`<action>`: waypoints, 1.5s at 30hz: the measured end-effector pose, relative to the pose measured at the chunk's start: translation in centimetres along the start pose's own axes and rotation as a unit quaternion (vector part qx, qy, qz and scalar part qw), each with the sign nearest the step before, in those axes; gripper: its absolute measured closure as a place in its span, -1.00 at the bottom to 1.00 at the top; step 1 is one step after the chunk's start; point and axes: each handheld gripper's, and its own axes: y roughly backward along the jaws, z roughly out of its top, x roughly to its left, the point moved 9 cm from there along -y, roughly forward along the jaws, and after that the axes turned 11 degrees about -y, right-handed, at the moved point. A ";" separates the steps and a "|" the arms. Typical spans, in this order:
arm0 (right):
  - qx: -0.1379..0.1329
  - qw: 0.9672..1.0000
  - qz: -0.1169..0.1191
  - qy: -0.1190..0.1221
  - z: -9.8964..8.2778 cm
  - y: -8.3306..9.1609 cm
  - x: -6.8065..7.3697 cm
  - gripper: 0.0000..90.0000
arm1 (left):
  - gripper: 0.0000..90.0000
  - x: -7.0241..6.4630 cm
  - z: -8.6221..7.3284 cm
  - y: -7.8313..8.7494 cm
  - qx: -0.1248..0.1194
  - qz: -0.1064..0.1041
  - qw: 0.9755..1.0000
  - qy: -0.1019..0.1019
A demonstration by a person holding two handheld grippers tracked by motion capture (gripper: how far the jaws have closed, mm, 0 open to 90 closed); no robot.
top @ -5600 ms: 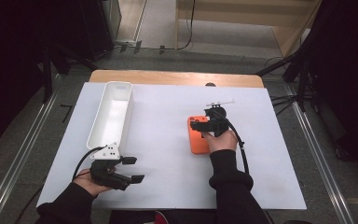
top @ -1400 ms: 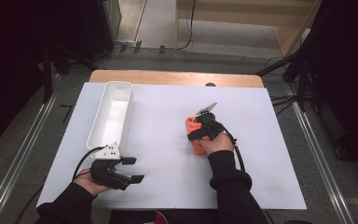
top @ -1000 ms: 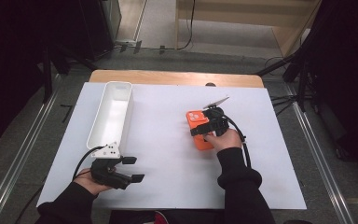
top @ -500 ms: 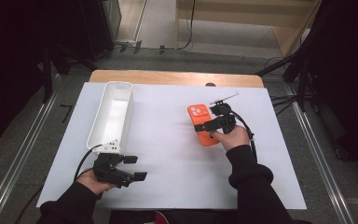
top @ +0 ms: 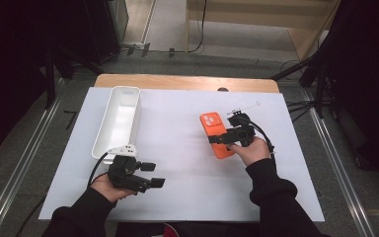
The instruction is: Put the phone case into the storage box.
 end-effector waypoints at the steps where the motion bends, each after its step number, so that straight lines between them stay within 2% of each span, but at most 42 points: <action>1: 0.002 1.000 0.006 -0.001 -0.1 0.0 0.1 -0.70 | -0.52 0.1 0.2 -0.2 0.000 -0.001 1.000 0.004; 11: 0.004 1.000 0.023 0.014 -0.6 -0.1 0.9 -0.70 | -0.52 1.2 2.9 -1.4 0.003 0.011 0.999 0.030; 13: 0.002 1.000 0.029 0.009 -0.7 -0.1 1.1 -0.70 | -0.52 1.4 3.4 -1.6 0.006 0.019 0.999 0.032; 18: 0.000 0.999 0.036 0.007 -0.9 -0.3 1.4 -0.70 | -0.52 2.0 4.9 -1.9 -0.004 0.024 0.999 0.037; 22: -0.001 0.999 0.036 0.006 -1.0 -0.3 1.6 -0.70 | -0.52 2.5 5.4 -2.0 -0.004 0.035 0.999 0.036; 24: -0.004 0.999 0.040 0.004 -1.1 -0.3 1.7 -0.70 | -0.52 2.9 5.6 -2.0 -0.012 0.037 0.998 0.047; 29: -0.008 0.999 0.040 0.008 -1.2 -0.5 2.1 -0.70 | -0.52 3.5 6.0 -1.8 -0.015 0.047 0.997 0.054; 35: -0.008 0.999 0.038 0.008 -1.4 -1.0 2.5 -0.70 | -0.49 4.3 6.9 -2.0 -0.021 0.063 0.996 0.055; 39: -0.010 0.999 0.042 0.011 -1.6 -1.2 3.0 -0.70 | -0.49 4.9 7.6 -2.2 -0.033 0.062 0.995 0.067; 45: -0.011 0.999 0.048 0.010 -1.8 -1.4 3.4 -0.70 | -0.49 5.7 8.6 -2.6 -0.031 0.087 0.993 0.071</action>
